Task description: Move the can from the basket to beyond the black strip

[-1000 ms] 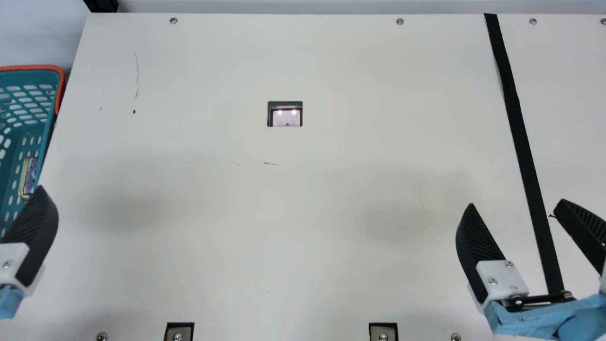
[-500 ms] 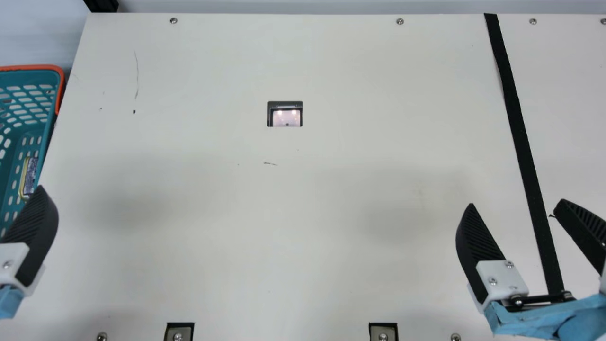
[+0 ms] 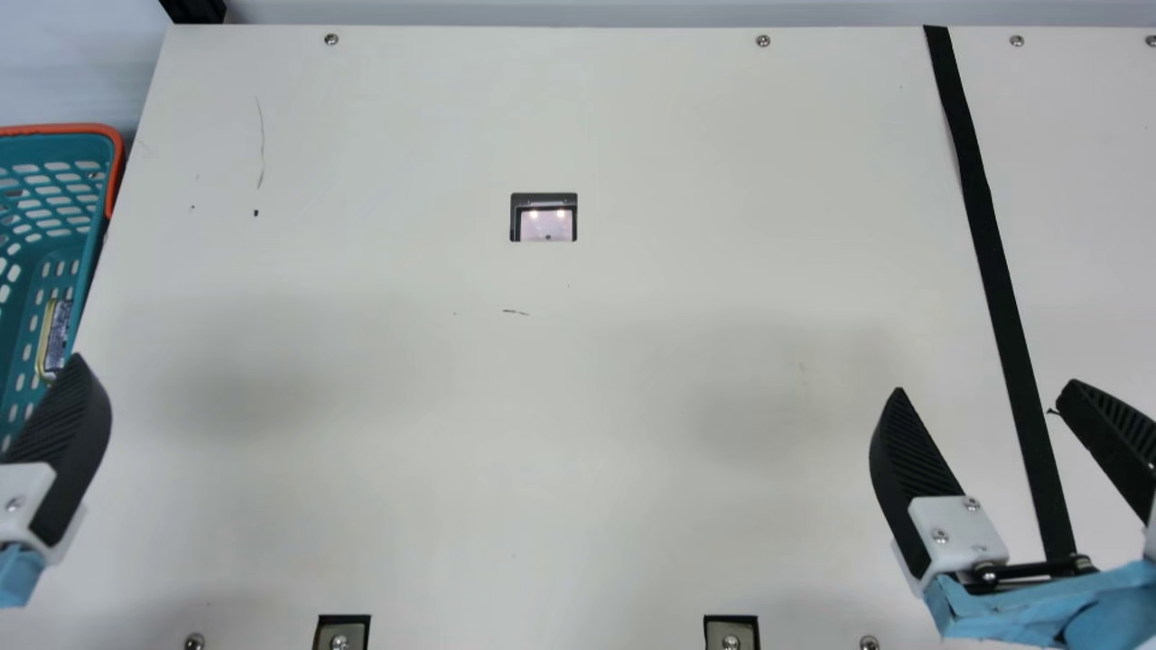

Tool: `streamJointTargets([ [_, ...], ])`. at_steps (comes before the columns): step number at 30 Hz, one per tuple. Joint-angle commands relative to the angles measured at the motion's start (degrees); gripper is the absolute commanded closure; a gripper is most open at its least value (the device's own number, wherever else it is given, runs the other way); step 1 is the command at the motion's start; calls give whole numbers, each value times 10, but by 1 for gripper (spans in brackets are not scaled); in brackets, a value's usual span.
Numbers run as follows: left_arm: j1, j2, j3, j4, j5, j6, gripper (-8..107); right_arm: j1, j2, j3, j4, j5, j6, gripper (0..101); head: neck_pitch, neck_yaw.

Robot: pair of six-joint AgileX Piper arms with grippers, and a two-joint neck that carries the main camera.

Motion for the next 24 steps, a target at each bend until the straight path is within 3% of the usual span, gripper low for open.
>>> streamJointTargets([
  [1,0,0,0,0,0,0,9,0,0,0,0,0,0,0,-2,17],
  [16,0,0,0,0,0,0,9,0,0,0,0,0,0,0,-16,168],
  [24,0,0,0,0,0,0,9,0,0,0,0,0,0,0,-42,235],
])
